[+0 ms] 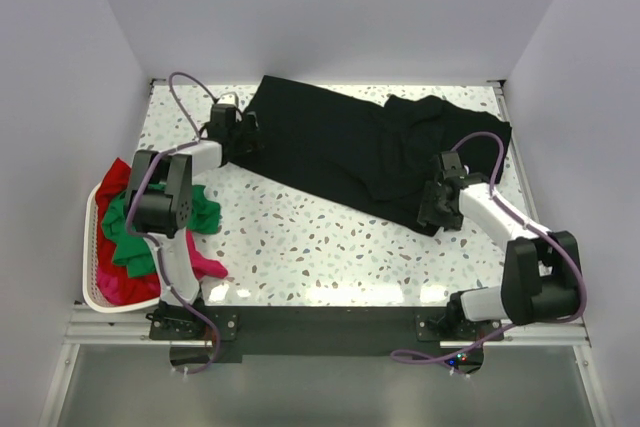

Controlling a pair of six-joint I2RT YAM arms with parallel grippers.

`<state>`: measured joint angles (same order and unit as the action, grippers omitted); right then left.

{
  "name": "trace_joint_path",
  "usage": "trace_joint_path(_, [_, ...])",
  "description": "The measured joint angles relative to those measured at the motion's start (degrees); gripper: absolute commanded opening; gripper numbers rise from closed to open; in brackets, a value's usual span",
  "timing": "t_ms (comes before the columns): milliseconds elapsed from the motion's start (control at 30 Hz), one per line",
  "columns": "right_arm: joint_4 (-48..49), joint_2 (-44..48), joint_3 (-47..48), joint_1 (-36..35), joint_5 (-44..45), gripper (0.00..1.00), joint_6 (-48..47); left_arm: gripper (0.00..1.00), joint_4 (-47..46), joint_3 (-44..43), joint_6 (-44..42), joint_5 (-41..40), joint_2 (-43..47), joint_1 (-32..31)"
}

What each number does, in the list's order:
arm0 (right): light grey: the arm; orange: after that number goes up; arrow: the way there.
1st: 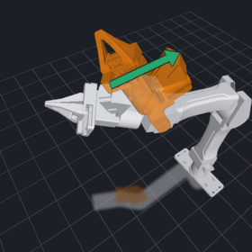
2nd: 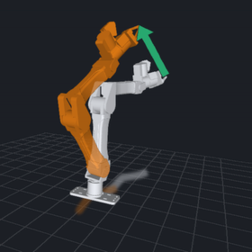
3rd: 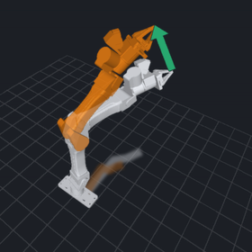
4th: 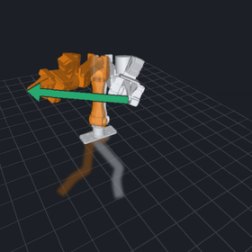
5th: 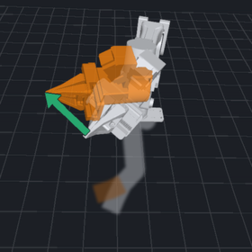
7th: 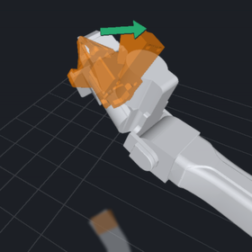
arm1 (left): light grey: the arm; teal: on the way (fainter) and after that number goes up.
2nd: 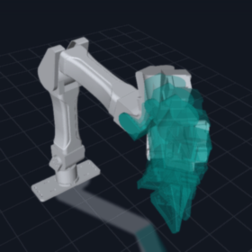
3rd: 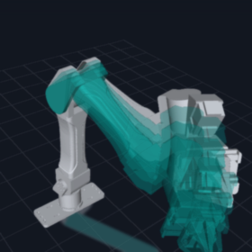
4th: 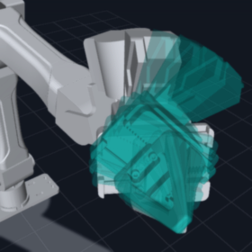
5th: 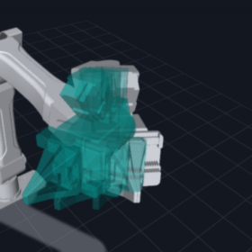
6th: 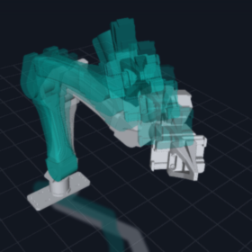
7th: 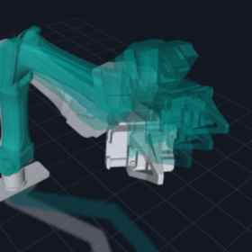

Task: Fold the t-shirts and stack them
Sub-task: Fold the tshirt

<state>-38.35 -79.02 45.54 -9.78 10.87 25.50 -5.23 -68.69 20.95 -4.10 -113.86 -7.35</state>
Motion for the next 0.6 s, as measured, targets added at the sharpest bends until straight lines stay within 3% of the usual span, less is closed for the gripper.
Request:
trace_joint_path(200, [-2.54,6.14,5.79,-3.19,1.07,0.64,-0.09,0.99,-0.26,4.07,-0.04,-1.18,6.97,-0.48])
trace_joint_path(333, [0.9,7.74,8.72,-7.63,-1.42,0.66,-0.52,1.0,-1.99,4.85,-0.09,-2.23,11.65,-2.29])
trace_joint_path(600, [10.29,-7.28,12.74,-13.09,-10.29,0.66,-1.66,1.0,-9.07,6.8,1.38,3.17,11.52,-6.73])
